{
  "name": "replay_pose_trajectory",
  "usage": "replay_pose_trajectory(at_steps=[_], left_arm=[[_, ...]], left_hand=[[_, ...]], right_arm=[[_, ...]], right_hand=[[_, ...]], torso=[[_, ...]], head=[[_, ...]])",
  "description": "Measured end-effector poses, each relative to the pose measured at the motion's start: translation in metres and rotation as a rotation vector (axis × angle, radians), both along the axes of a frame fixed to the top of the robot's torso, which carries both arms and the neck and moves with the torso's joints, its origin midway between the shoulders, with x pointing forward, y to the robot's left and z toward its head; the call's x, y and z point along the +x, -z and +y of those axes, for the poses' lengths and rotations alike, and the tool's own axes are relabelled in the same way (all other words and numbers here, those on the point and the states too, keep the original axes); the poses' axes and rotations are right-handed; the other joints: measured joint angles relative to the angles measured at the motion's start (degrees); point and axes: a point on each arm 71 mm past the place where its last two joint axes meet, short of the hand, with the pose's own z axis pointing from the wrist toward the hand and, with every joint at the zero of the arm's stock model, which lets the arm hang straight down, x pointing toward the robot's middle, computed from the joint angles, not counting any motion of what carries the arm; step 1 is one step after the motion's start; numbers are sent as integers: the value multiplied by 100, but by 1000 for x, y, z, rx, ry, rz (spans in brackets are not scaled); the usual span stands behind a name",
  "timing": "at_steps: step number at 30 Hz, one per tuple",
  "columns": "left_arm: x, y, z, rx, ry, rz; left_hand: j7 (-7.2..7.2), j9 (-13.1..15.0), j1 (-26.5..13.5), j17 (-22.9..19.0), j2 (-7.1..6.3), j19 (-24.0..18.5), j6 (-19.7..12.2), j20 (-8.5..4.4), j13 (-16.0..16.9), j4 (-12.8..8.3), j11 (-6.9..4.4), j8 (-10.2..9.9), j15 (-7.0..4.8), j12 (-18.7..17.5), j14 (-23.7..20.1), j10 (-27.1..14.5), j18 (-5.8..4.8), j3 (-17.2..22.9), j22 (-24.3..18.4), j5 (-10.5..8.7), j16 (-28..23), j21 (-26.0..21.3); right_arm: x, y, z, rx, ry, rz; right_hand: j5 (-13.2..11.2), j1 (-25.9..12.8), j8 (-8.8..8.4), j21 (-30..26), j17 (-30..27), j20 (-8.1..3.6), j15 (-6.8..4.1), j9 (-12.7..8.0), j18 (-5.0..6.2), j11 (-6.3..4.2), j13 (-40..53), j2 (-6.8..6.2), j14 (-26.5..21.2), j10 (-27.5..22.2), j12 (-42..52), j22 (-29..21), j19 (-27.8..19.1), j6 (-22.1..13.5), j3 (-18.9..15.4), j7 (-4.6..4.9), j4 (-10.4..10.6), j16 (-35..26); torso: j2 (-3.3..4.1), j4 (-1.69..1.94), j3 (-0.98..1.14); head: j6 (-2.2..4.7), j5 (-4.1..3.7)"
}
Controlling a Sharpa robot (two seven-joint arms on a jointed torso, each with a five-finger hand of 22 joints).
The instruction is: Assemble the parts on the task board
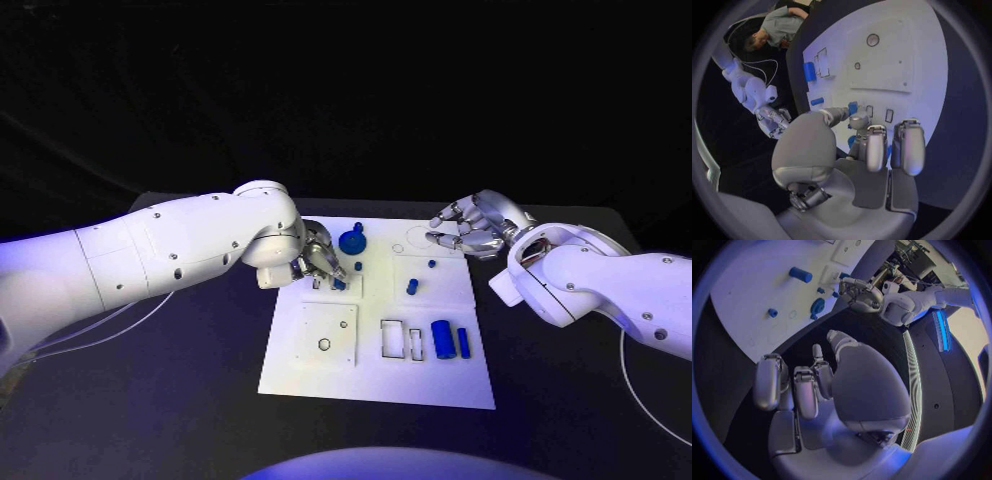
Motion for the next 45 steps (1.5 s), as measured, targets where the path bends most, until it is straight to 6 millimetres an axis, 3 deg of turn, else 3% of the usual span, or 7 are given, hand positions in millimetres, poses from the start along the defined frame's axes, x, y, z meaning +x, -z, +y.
replay_pose_trajectory(at_steps=[9,21,22,27,37,45], left_arm=[[-3,7,5,54,12,-55],[-2,8,6,90,19,-109],[-2,8,6,90,19,-113],[-2,8,5,94,18,-125],[-2,8,5,97,21,-135],[-3,7,4,97,22,-142]], left_hand=[[0,0,-22,0,-22,0,1,0,26,-1,-21,30,0,28,0,21,0,1,0,31,23,22],[1,9,-90,0,-29,0,3,0,82,-8,-21,66,-20,89,-20,62,0,8,0,96,22,45],[1,248,-95,0,-34,0,3,0,86,-8,-21,66,-20,94,-20,62,0,8,0,102,22,45],[1,250,-95,0,-34,0,3,1,104,7,-41,66,-20,95,-20,82,0,24,0,103,22,45],[1,251,-141,0,10,-22,4,-20,133,7,-40,122,-40,132,0,123,0,24,0,310,22,45],[2,251,-142,0,9,-22,4,-20,147,7,-40,142,-40,161,0,123,1,24,0,339,22,45]], right_arm=[[0,1,0,-1,1,1],[0,2,0,-2,0,3],[0,2,0,-2,0,3],[0,2,0,-2,0,3],[0,2,0,-2,0,3],[0,2,0,-2,-1,3]], right_hand=[[0,0,0,0,0,0,0,5,0,0,-1,0,0,0,0,0,0,0,18,0,18,0],[0,0,0,0,-1,0,0,11,0,0,-1,0,0,0,0,4,0,0,18,0,18,0],[0,0,0,0,-1,0,0,11,0,0,-1,0,0,0,0,4,0,0,18,0,18,0],[0,0,0,1,-1,0,0,11,0,0,-2,0,0,0,0,4,0,0,18,0,18,0],[0,0,0,1,-1,0,0,10,0,0,-2,0,0,0,0,3,0,0,18,0,18,0],[35,0,0,1,-1,0,0,21,0,0,-3,0,0,0,0,3,1,0,40,0,40,0]], torso=[[0,7,-4],[12,-12,-1],[13,-13,-1],[14,-16,3],[17,-18,5],[15,-13,4]], head=[[-5,26],[8,57],[8,57],[1,59],[-26,50],[-35,43]])
